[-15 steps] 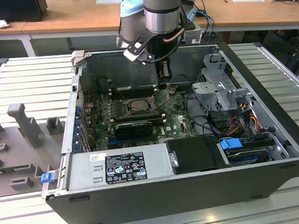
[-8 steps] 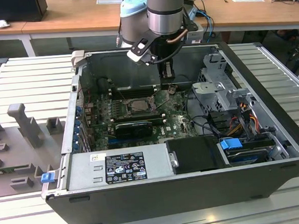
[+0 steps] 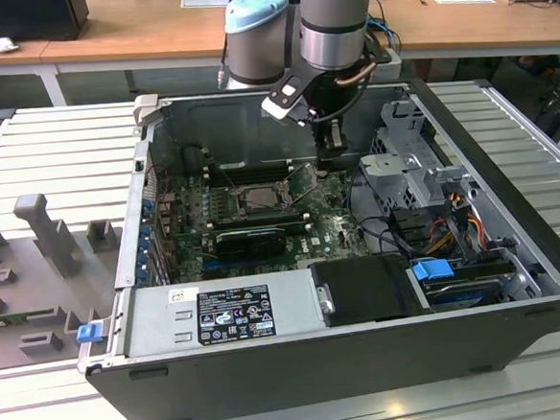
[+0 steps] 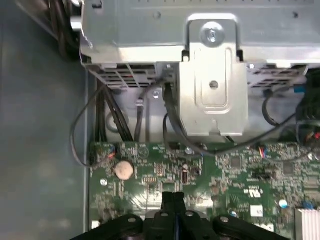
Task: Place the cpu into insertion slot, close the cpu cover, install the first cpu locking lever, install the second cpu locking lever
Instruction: 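Close the cpu cover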
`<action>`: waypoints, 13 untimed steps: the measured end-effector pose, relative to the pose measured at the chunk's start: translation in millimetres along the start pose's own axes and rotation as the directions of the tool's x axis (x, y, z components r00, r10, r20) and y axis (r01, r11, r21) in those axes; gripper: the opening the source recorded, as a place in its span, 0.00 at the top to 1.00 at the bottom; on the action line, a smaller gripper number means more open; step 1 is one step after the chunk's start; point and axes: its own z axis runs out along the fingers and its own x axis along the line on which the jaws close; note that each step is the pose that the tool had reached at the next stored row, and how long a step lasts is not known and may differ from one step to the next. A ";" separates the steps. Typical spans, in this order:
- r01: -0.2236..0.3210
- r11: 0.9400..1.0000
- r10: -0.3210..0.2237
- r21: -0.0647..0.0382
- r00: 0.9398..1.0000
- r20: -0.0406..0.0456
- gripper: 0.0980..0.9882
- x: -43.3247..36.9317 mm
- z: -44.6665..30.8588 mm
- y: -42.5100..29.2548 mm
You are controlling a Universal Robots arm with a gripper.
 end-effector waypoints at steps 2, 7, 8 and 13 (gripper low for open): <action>0.001 1.000 -0.001 0.004 1.000 0.000 0.99 1.1 1.9 4.5; 0.002 1.000 -0.002 0.023 1.000 0.001 0.99 1.5 11.3 5.7; 0.003 1.000 -0.003 0.028 1.000 0.001 0.99 1.5 11.2 5.7; 0.003 0.999 -0.003 0.040 1.000 0.000 0.99 1.6 10.4 -0.6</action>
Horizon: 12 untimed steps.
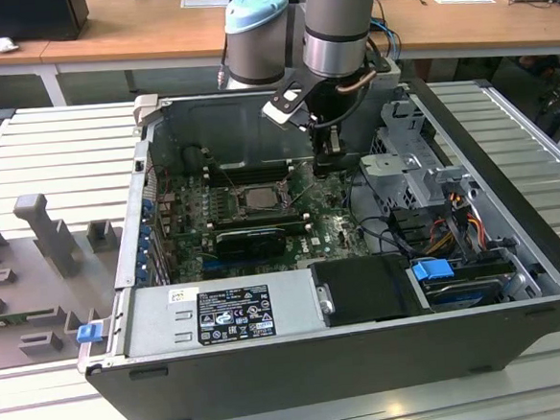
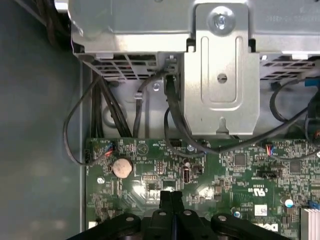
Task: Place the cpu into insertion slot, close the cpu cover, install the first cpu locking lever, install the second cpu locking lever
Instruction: 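Close the cpu cover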
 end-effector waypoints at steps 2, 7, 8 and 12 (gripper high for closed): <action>0.000 1.000 0.000 0.000 1.000 0.000 0.99 -0.1 -0.2 -2.6; 0.000 1.000 0.000 0.000 1.000 0.000 0.99 -0.3 -0.2 -6.3; 0.000 1.000 0.000 0.000 1.000 0.000 0.99 -0.3 -0.2 -6.7; 0.000 1.000 0.000 0.000 1.000 0.000 0.99 -0.3 -0.2 -7.6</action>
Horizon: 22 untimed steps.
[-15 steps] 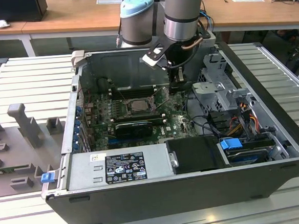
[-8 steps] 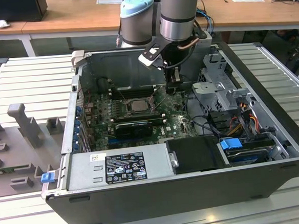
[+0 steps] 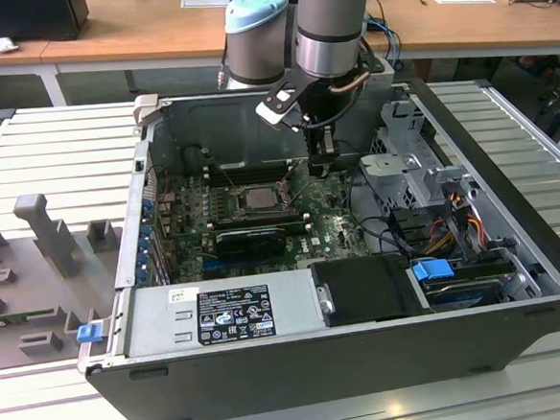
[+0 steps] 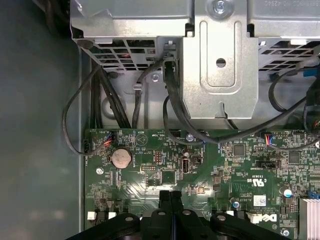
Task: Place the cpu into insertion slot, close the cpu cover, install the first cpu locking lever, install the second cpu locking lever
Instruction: 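Close the cpu cover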
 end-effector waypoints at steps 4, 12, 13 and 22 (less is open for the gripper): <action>0.000 1.000 0.000 0.000 1.000 0.000 0.99 0.0 0.0 -0.9; 0.000 1.000 0.000 0.000 1.000 0.000 0.99 0.0 -0.1 -4.7; 0.000 1.000 0.000 0.000 1.000 0.000 0.99 0.0 -0.1 -5.1; 0.000 1.000 0.000 0.000 1.000 0.000 0.99 -0.1 -0.2 -9.1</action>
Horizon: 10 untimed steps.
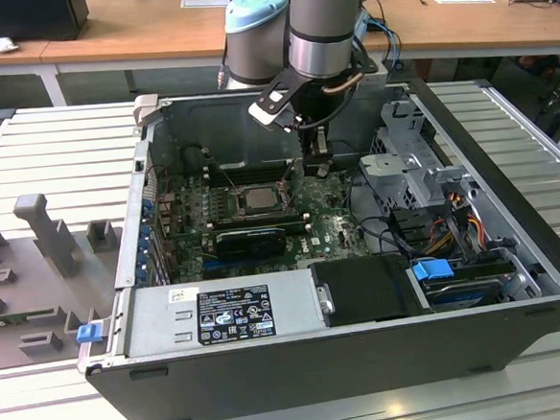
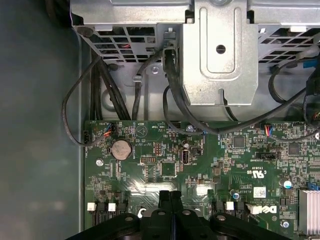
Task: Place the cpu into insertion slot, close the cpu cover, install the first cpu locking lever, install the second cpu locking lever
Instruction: 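Close the cpu cover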
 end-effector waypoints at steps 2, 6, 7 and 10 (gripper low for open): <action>0.000 1.000 0.000 0.000 1.000 0.000 0.99 0.0 0.0 -0.9; 0.000 1.000 0.000 0.000 1.000 0.000 0.99 0.0 -0.1 -4.3; 0.000 1.000 0.000 0.000 1.000 0.000 0.99 0.0 -0.1 -6.6; 0.000 1.000 0.000 0.000 1.000 0.000 0.99 -0.1 -0.2 -10.4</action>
